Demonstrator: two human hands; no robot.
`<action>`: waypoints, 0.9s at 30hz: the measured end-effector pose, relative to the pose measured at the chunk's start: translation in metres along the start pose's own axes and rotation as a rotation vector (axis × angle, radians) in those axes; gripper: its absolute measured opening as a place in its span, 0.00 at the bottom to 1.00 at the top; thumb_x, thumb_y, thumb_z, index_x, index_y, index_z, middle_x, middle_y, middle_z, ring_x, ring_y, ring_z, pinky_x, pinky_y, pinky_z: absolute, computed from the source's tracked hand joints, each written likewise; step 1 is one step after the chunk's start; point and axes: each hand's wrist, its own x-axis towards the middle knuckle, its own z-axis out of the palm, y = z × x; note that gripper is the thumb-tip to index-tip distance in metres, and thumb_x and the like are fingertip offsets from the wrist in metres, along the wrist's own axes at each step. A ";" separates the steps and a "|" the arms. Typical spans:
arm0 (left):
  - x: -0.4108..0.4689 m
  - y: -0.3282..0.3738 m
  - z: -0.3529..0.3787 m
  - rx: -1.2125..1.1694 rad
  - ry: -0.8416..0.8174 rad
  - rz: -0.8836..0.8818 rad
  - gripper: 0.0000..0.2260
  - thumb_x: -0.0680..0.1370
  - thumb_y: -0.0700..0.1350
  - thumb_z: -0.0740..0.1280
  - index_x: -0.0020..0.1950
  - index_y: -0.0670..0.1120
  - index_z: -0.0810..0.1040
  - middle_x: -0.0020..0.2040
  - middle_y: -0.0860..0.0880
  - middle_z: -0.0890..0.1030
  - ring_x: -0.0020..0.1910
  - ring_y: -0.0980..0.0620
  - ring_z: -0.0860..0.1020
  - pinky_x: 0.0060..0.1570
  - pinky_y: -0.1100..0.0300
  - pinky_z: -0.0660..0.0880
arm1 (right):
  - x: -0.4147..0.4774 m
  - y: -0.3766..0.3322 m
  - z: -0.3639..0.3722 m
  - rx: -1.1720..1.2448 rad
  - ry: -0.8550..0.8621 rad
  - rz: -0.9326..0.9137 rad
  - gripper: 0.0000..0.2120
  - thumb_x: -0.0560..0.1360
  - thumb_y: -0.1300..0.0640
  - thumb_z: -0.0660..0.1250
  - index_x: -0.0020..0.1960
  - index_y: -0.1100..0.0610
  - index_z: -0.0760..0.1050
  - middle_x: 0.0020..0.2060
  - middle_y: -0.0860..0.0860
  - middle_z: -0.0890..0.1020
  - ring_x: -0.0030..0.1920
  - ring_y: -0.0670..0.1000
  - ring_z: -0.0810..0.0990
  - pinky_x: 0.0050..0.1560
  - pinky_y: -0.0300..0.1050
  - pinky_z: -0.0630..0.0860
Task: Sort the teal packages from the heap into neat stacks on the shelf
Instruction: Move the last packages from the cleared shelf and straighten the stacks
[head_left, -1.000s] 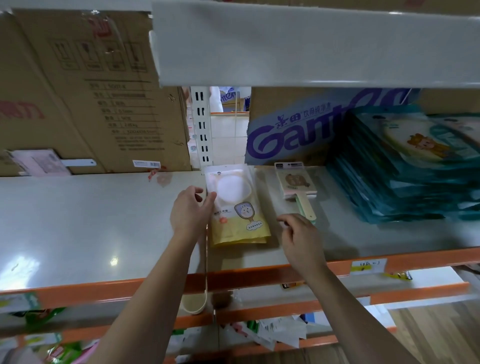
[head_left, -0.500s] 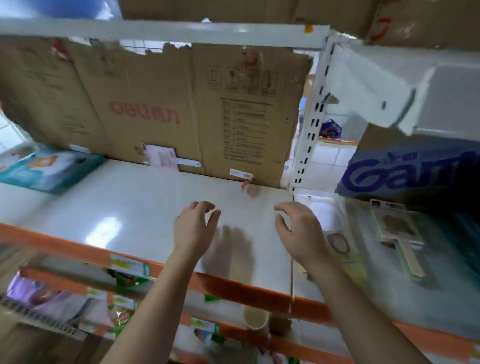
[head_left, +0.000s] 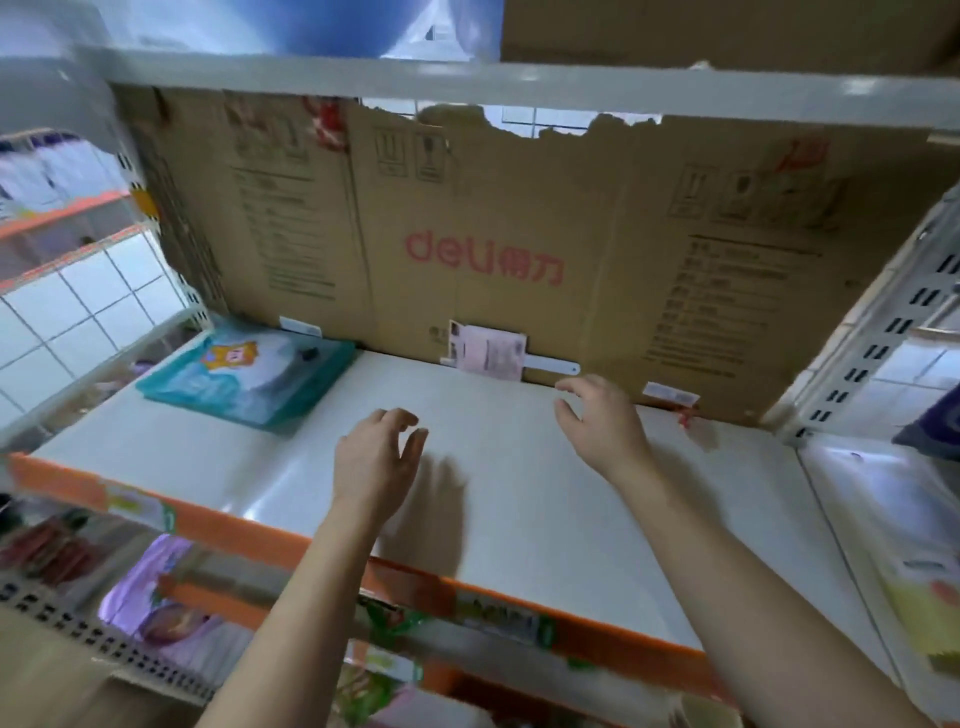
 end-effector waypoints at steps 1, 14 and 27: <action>0.006 -0.013 -0.003 -0.001 -0.011 0.016 0.10 0.79 0.49 0.66 0.55 0.45 0.80 0.52 0.46 0.81 0.49 0.44 0.79 0.48 0.50 0.75 | 0.010 -0.006 0.007 -0.006 0.021 0.009 0.12 0.76 0.61 0.66 0.58 0.62 0.79 0.54 0.58 0.81 0.56 0.58 0.78 0.56 0.48 0.72; 0.035 -0.117 -0.011 -0.059 0.006 0.162 0.05 0.76 0.44 0.66 0.48 0.46 0.81 0.46 0.47 0.81 0.45 0.45 0.77 0.45 0.52 0.72 | 0.083 -0.049 0.052 -0.154 0.095 0.063 0.13 0.74 0.62 0.67 0.58 0.63 0.78 0.54 0.60 0.80 0.55 0.62 0.76 0.53 0.51 0.72; 0.040 -0.121 -0.011 -0.172 -0.048 0.124 0.08 0.75 0.48 0.63 0.47 0.47 0.80 0.45 0.50 0.80 0.44 0.49 0.75 0.45 0.51 0.74 | 0.083 -0.059 0.068 -0.149 0.041 0.098 0.02 0.74 0.63 0.68 0.46 0.61 0.79 0.47 0.52 0.71 0.42 0.54 0.74 0.40 0.44 0.65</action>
